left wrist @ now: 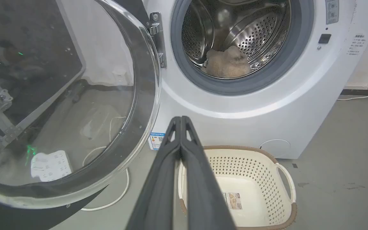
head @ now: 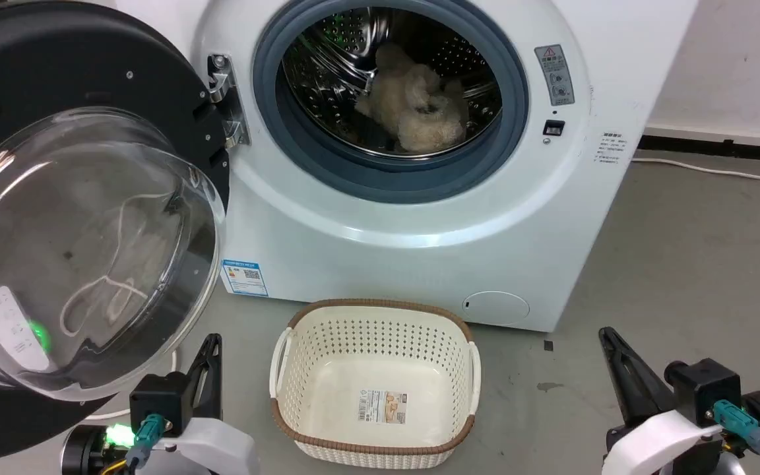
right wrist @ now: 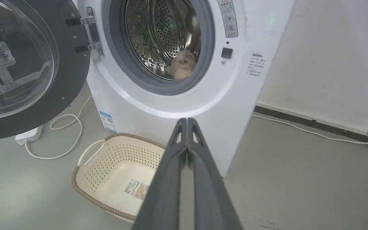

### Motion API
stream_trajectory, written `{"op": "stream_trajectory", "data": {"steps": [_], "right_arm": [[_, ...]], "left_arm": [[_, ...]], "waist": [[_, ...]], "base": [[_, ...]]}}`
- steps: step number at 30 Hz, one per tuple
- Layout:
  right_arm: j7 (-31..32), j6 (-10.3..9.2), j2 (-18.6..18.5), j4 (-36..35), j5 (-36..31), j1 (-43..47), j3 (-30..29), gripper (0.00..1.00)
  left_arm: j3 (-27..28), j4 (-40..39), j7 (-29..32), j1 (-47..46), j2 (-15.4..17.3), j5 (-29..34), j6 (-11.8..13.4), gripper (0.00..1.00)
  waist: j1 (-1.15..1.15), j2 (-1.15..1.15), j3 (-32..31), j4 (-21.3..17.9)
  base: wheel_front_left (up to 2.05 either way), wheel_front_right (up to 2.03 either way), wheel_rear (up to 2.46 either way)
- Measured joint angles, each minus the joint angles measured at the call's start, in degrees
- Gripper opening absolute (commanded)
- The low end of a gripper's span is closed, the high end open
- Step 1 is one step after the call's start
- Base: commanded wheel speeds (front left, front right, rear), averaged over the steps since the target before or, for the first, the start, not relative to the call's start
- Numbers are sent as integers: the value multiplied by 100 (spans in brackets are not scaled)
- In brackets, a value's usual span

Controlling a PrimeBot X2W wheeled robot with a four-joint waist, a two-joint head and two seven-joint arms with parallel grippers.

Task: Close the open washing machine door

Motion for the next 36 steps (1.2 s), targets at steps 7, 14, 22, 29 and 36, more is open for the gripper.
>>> {"op": "stream_trajectory", "data": {"steps": [7,14,22,29,36], "right_arm": [[0,0,0,0,0,0,0,0],[0,0,0,0,0,0,-1,0],[0,0,0,0,0,0,-1,0],[0,0,0,0,0,0,0,0],[-2,0,-1,4,5,0,0,100]], "left_arm": [[1,0,0,0,0,0,0,0],[-1,0,0,0,0,0,0,0],[0,0,0,0,0,0,1,0],[1,0,0,0,0,0,1,0],[-12,7,-2,5,0,0,0,100]], "waist": [[0,0,0,0],[0,0,0,0],[0,0,0,0],[0,0,0,0],[0,0,1,-1]], "base": [[0,0,0],[0,0,0],[0,0,0],[0,0,0],[0,0,0]]}}
